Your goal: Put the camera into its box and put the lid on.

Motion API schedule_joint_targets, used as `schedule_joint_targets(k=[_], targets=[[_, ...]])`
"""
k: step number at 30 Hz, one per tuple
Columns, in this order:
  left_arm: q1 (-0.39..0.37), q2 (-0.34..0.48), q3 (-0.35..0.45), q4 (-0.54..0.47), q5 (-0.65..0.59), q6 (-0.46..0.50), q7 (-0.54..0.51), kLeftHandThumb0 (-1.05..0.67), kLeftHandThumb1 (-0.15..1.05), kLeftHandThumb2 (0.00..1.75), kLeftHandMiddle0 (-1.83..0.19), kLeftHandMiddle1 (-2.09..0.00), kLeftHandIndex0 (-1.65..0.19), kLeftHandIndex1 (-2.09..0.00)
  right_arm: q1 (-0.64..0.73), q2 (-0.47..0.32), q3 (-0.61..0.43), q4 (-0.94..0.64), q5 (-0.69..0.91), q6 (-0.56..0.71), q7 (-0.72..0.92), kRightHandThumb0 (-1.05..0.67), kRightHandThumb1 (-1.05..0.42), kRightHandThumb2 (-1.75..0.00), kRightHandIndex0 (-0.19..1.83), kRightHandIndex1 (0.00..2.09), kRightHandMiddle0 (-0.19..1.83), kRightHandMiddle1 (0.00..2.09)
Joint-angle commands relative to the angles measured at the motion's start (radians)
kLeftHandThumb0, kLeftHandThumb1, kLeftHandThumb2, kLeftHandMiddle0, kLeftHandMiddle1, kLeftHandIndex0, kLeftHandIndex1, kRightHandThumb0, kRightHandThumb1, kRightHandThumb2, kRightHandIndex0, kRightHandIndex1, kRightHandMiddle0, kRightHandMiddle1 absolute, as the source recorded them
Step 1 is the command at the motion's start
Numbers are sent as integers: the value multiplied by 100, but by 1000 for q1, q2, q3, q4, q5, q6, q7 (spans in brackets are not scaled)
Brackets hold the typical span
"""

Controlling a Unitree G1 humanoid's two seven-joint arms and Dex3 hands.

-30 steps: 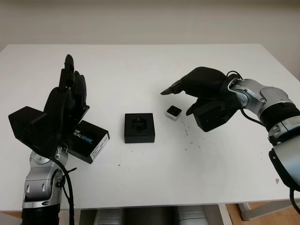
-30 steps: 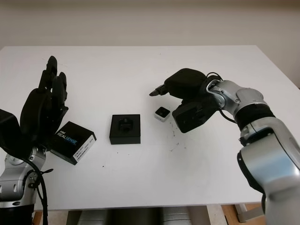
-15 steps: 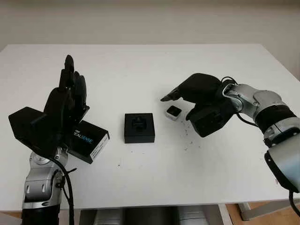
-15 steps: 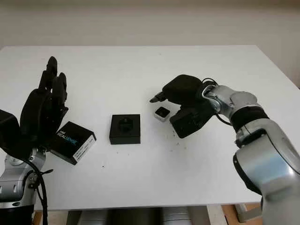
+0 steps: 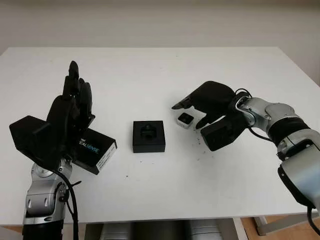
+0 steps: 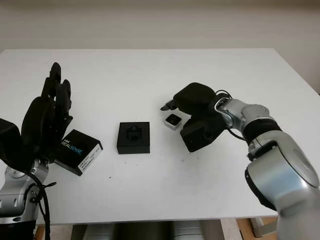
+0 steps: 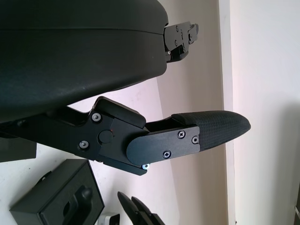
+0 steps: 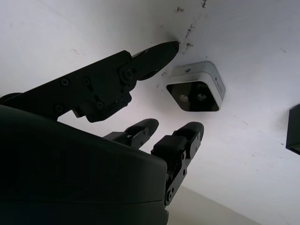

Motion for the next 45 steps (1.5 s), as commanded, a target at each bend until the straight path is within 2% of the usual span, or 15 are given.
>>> schedule_joint_targets(k=[1, 15, 16, 17, 19, 21, 25, 28, 30, 34, 45], targets=[[9, 6, 2, -26, 2, -1, 0, -84, 105, 64, 19, 0, 19, 0, 3, 8, 16, 10, -15, 13, -17, -35, -83, -6, 61, 13, 59, 8], [10, 9, 5, -34, 2, 9, 5, -84, 105, 64, 19, 0, 19, 0, 21, 17, 50, 36, -40, 30, -94, -42, -84, -6, 61, 18, 64, 11], [10, 8, 5, -35, 1, 12, 6, -84, 105, 64, 19, 0, 19, 0, 22, 18, 49, 38, -38, 30, -93, -42, -85, -6, 58, 24, 64, 11], [9, 7, 6, -37, -1, 17, 8, -84, 105, 64, 19, 0, 19, 0, 24, 19, 49, 39, -37, 30, -96, -42, -85, -6, 43, 51, 62, 14], [8, 5, 6, -38, -1, 20, 10, -85, 105, 63, 19, 0, 19, 0, 28, 22, 43, 41, -29, 28, -93, -41, -85, -6, 22, 94, 59, 22], [10, 6, 2, -39, 5, 16, 11, -85, 105, 63, 19, 0, 19, 0, 33, 24, 35, 42, -16, 22, -92, -39, -86, -5, 16, 105, 57, 26], [14, 5, 0, -45, 5, 18, 12, -84, 105, 64, 19, 0, 19, 0, 41, 28, 26, 43, -4, 14, -103, -37, -85, -5, 12, 113, 54, 33], [15, 6, -2, -43, 9, 14, 11, -84, 105, 65, 19, 0, 19, 0, 44, 30, 23, 44, -4, 9, -119, -38, -86, -5, 7, 128, 34, 76], [16, 7, -2, -43, 11, 16, 11, -84, 105, 65, 19, 0, 19, 0, 44, 30, 22, 45, -4, 8, -120, -37, -86, -5, 6, 131, 27, 91], [15, 3, -1, -41, 4, 19, 6, -84, 105, 65, 19, 0, 19, 0, 45, 31, 16, 46, 3, -1, -115, -36, -87, -5, 2, 137, 19, 104], [17, -3, -2, -43, -5, 20, 7, -84, 105, 62, 19, 0, 19, 0, 43, 36, 11, 43, 11, -1, -114, -35, -86, -5, 4, 127, 18, 97]])
